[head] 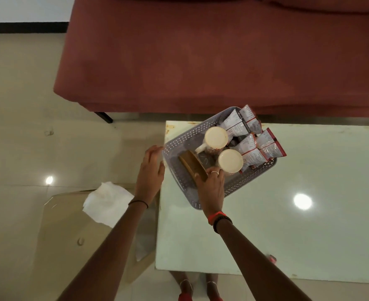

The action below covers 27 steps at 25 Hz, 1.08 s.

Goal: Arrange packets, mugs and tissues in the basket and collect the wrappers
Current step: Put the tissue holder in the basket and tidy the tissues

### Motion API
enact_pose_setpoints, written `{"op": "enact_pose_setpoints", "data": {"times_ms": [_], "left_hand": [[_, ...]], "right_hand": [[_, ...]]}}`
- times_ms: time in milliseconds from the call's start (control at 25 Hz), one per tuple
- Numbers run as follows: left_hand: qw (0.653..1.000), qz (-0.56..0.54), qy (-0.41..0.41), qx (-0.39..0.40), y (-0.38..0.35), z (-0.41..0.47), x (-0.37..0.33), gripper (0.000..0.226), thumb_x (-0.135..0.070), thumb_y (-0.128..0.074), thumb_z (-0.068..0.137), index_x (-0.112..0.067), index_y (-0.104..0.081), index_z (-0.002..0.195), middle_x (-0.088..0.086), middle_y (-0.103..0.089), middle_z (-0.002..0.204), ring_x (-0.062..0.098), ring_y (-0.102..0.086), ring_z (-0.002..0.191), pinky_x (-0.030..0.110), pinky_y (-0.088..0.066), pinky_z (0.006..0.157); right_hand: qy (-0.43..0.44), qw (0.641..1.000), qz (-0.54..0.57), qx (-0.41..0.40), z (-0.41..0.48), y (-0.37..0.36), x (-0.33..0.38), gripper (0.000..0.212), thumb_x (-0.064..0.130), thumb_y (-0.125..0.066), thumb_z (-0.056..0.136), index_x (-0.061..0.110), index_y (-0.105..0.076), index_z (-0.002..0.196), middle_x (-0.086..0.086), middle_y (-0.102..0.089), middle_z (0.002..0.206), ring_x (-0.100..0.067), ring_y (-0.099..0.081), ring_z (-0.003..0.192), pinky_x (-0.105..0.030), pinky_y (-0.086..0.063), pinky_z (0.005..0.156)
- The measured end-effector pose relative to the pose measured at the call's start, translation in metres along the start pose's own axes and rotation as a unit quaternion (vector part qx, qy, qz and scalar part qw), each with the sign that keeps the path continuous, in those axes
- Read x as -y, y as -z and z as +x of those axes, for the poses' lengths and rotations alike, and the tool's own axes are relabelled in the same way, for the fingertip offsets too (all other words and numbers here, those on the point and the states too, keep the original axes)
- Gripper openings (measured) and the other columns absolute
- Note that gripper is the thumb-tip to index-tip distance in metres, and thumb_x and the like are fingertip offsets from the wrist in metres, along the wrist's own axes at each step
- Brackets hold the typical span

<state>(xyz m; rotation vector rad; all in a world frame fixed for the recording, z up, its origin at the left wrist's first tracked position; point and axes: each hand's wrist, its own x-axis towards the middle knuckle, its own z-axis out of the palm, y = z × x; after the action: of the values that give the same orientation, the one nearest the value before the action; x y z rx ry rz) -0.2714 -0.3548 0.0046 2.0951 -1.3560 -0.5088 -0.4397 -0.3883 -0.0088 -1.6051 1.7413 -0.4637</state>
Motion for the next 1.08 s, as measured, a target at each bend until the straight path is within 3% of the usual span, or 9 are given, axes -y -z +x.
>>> {"op": "enact_pose_setpoints", "data": {"times_ms": [120,280,360,480,560,680,760,840,1080], "left_hand": [[0.987,-0.056,0.113,-0.103,0.026,-0.045,0.028,0.040,-0.004,-0.045,0.090,-0.014,-0.045,0.129,0.006,-0.043,0.133,0.014,-0.047,0.121,0.008,-0.029,0.105],[0.945,-0.093,0.247,-0.194,0.051,-0.096,0.072,0.036,-0.003,-0.047,0.090,-0.010,-0.050,0.125,0.008,-0.048,0.127,0.023,-0.051,0.117,0.033,-0.040,0.104],[0.899,-0.137,0.348,-0.228,0.059,-0.114,0.088,0.035,-0.001,-0.048,0.089,-0.004,-0.050,0.124,0.015,-0.045,0.129,0.026,-0.052,0.115,0.034,-0.042,0.099],[0.836,-0.127,0.488,-0.217,0.063,-0.135,0.118,0.029,-0.001,-0.050,0.086,0.011,-0.053,0.112,0.032,-0.050,0.119,0.039,-0.052,0.110,0.047,-0.041,0.097],[0.809,-0.130,0.548,-0.166,0.063,-0.142,0.129,0.017,-0.002,-0.052,0.085,0.013,-0.057,0.082,0.029,-0.056,0.087,0.038,-0.053,0.084,0.049,-0.044,0.084],[0.791,-0.189,0.558,-0.163,0.060,-0.146,0.135,0.034,-0.001,-0.056,0.081,-0.006,-0.035,0.055,0.005,-0.030,0.058,0.021,-0.024,0.058,0.035,-0.030,0.064],[0.780,-0.225,0.562,-0.158,0.061,-0.144,0.141,0.023,-0.008,-0.060,0.083,0.000,-0.047,0.065,0.008,-0.039,0.065,0.021,-0.034,0.062,0.032,-0.032,0.066],[0.779,-0.256,0.551,-0.156,0.060,-0.141,0.151,0.027,-0.014,-0.062,0.084,0.011,-0.058,0.076,0.016,-0.050,0.077,0.024,-0.046,0.071,0.033,-0.039,0.068],[0.778,-0.292,0.538,-0.143,0.062,-0.128,0.158,0.016,-0.007,-0.060,0.084,0.005,-0.058,0.073,0.018,-0.058,0.080,0.027,-0.053,0.076,0.044,-0.052,0.082]], "right_hand": [[0.065,0.998,0.019,0.005,-0.017,-0.013,0.023,0.015,0.025,-0.058,0.090,0.015,-0.047,0.086,0.002,-0.047,0.090,-0.020,-0.053,0.087,-0.033,-0.051,0.074],[0.072,0.991,0.025,0.106,-0.042,-0.048,0.049,0.013,0.023,-0.051,0.094,0.014,-0.051,0.084,-0.002,-0.058,0.085,-0.018,-0.057,0.084,-0.033,-0.053,0.071],[0.061,0.983,0.007,0.175,-0.053,-0.070,0.057,0.016,0.019,-0.046,0.095,0.007,-0.056,0.090,-0.009,-0.064,0.089,-0.024,-0.060,0.088,-0.039,-0.054,0.077],[0.055,0.958,-0.010,0.280,-0.060,-0.101,0.069,0.017,0.014,-0.046,0.094,0.002,-0.057,0.091,-0.014,-0.067,0.093,-0.029,-0.061,0.089,-0.041,-0.052,0.083],[0.054,0.941,-0.011,0.335,-0.059,-0.121,0.076,0.010,0.014,-0.052,0.091,0.005,-0.052,0.086,-0.009,-0.061,0.088,-0.025,-0.056,0.085,-0.041,-0.050,0.087],[0.031,0.916,-0.059,0.396,-0.054,-0.152,0.084,0.033,0.031,-0.061,0.088,0.004,-0.054,0.105,-0.014,-0.061,0.107,-0.027,-0.057,0.102,-0.038,-0.045,0.094],[0.006,0.895,-0.097,0.436,-0.050,-0.170,0.085,0.049,0.043,-0.062,0.086,0.003,-0.053,0.111,-0.015,-0.060,0.111,-0.030,-0.057,0.110,-0.035,-0.044,0.087],[-0.002,0.886,-0.108,0.450,-0.048,-0.183,0.087,0.045,0.047,-0.066,0.082,0.007,-0.053,0.097,-0.008,-0.056,0.096,-0.026,-0.058,0.094,-0.032,-0.042,0.075],[-0.018,0.906,-0.039,0.421,-0.047,-0.189,0.091,0.036,0.026,-0.078,0.073,0.012,-0.048,0.085,0.000,-0.055,0.089,-0.017,-0.052,0.084,-0.022,-0.040,0.059]]}}
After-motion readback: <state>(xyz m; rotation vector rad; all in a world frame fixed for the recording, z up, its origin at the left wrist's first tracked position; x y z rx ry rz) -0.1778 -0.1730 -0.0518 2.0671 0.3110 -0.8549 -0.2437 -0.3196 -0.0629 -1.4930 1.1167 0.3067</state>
